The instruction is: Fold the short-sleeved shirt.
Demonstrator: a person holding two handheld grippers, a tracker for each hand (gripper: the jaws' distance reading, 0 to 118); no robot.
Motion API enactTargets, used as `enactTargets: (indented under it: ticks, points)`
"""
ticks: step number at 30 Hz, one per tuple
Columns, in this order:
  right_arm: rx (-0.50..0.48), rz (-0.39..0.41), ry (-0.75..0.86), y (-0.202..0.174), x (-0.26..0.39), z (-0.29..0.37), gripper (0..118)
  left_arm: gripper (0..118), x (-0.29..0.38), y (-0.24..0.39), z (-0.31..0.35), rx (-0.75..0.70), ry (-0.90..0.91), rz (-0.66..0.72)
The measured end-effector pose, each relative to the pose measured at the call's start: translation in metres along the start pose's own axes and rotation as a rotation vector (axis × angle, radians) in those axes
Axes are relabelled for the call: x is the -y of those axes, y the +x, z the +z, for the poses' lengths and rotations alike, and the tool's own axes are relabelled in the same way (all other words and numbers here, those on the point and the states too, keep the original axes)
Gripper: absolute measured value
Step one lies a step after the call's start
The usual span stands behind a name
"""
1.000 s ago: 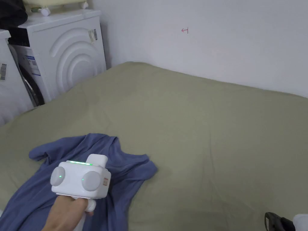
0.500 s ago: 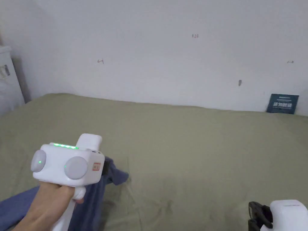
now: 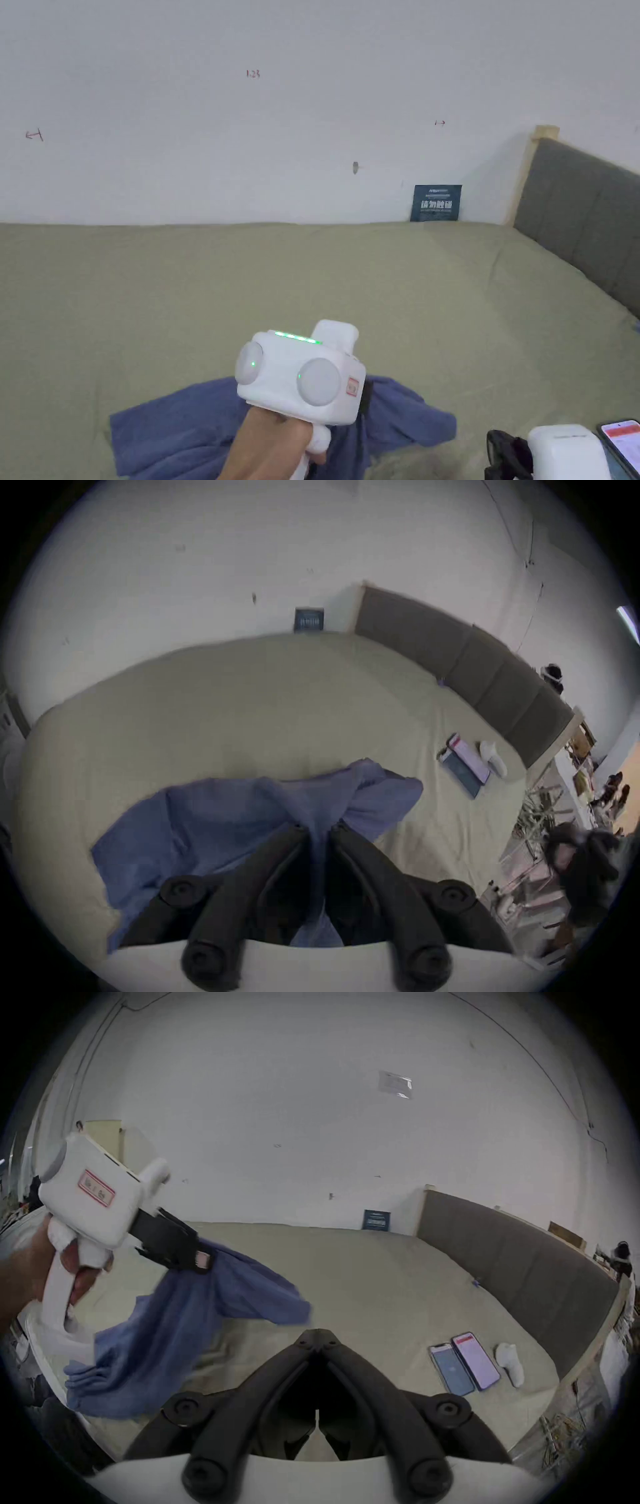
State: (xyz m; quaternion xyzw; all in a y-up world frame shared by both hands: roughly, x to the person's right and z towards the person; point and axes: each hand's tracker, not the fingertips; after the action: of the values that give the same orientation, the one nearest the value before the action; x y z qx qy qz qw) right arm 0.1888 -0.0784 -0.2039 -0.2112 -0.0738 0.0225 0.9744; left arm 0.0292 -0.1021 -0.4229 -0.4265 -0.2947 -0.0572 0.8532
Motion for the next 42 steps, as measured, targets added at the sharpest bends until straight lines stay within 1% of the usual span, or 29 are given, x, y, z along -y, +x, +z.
enactTargets:
  ticks: [3,4,5,6,7,8,9,10,11,12,13,14,15,16,18,19,22,24,25,26,28,34,36,37,38,40,41,42]
  points:
    - [0.006,-0.011,-0.036,0.003,0.009,-0.014,0,6,0.022,-0.006,-0.052,-0.017,-0.102,0.049]
    - [0.008,-0.012,-0.048,0.003,0.011,-0.017,0,13,0.03,-0.011,-0.064,-0.035,-0.1,0.073]
    - [0.003,-0.014,-0.055,0.004,0.013,-0.02,0,46,0.035,-0.016,-0.07,-0.042,-0.092,0.074]
    - [0.0,-0.015,-0.065,0.003,0.014,-0.023,0,87,0.042,-0.023,-0.072,-0.033,-0.06,0.104]
    - [-0.001,-0.015,-0.07,0.003,0.015,-0.026,0,112,0.046,-0.029,-0.069,-0.05,-0.041,0.139]
    - [-0.002,-0.016,-0.073,0.002,0.015,-0.027,0,113,0.049,-0.035,-0.064,-0.094,-0.025,0.146]
    - [-0.004,-0.018,-0.072,0.0,0.014,-0.028,0,113,0.051,-0.041,-0.045,-0.114,0.039,0.14]
    - [-0.007,-0.022,-0.072,-0.001,0.013,-0.028,0,112,0.053,-0.048,-0.026,-0.106,0.082,0.131]
    - [-0.012,-0.026,-0.069,-0.003,0.011,-0.027,0,110,0.054,-0.054,-0.008,-0.127,0.083,0.121]
    - [-0.015,-0.029,-0.062,-0.006,0.01,-0.026,0,102,0.059,-0.061,0.017,-0.159,0.105,0.111]
    - [-0.018,-0.031,-0.054,-0.01,0.009,-0.024,0,85,0.069,-0.069,0.047,-0.169,0.175,0.106]
    - [-0.028,-0.034,-0.044,-0.013,0.008,-0.021,0,46,0.076,-0.074,0.078,-0.189,0.223,0.09]
    - [-0.035,-0.037,-0.038,-0.018,0.006,-0.018,0,13,0.087,-0.082,0.106,-0.237,0.251,0.072]
    - [-0.044,-0.038,-0.028,-0.022,0.005,-0.015,0,2,0.101,-0.09,0.134,-0.292,0.295,0.071]
    - [-0.058,-0.034,-0.005,-0.03,0.005,-0.01,0,2,0.133,-0.102,0.188,-0.359,0.36,0.116]
    - [-0.073,-0.03,0.006,-0.035,0.004,-0.007,0,2,0.151,-0.11,0.211,-0.361,0.376,0.125]
    - [-0.1,-0.009,0.026,-0.049,-0.001,-0.001,0,2,0.196,-0.123,0.267,-0.47,0.426,0.155]
    - [-0.107,-0.001,0.036,-0.059,-0.005,0.004,0,2,0.22,-0.129,0.295,-0.551,0.45,0.172]
    - [-0.12,0.001,0.046,-0.063,-0.006,0.006,0,2,0.23,-0.134,0.307,-0.567,0.461,0.195]
    - [-0.128,0.002,0.054,-0.067,-0.008,0.009,0,2,0.234,-0.136,0.312,-0.58,0.46,0.224]
    - [-0.146,0.014,0.061,-0.076,-0.011,0.012,0,2,0.245,-0.147,0.321,-0.562,0.464,0.295]
    - [-0.166,0.038,0.07,-0.091,-0.013,0.016,0,2,0.245,-0.17,0.31,-0.533,0.409,0.357]
    - [-0.17,0.03,0.062,-0.09,-0.012,0.014,0,2,0.244,-0.184,0.292,-0.535,0.322,0.391]
    - [-0.171,0.029,0.055,-0.091,-0.012,0.013,0,2,0.246,-0.194,0.281,-0.508,0.281,0.403]
    - [-0.169,0.031,0.051,-0.091,-0.01,0.012,0,2,0.247,-0.205,0.267,-0.482,0.203,0.407]
    - [-0.165,0.041,0.039,-0.09,-0.006,0.009,0,2,0.255,-0.227,0.237,-0.471,0.123,0.434]
    - [-0.163,0.044,0.031,-0.09,-0.005,0.007,0,7,0.258,-0.237,0.223,-0.465,0.071,0.442]
    - [-0.162,0.045,0.02,-0.09,-0.003,0.005,0,25,0.262,-0.248,0.209,-0.48,0.023,0.46]
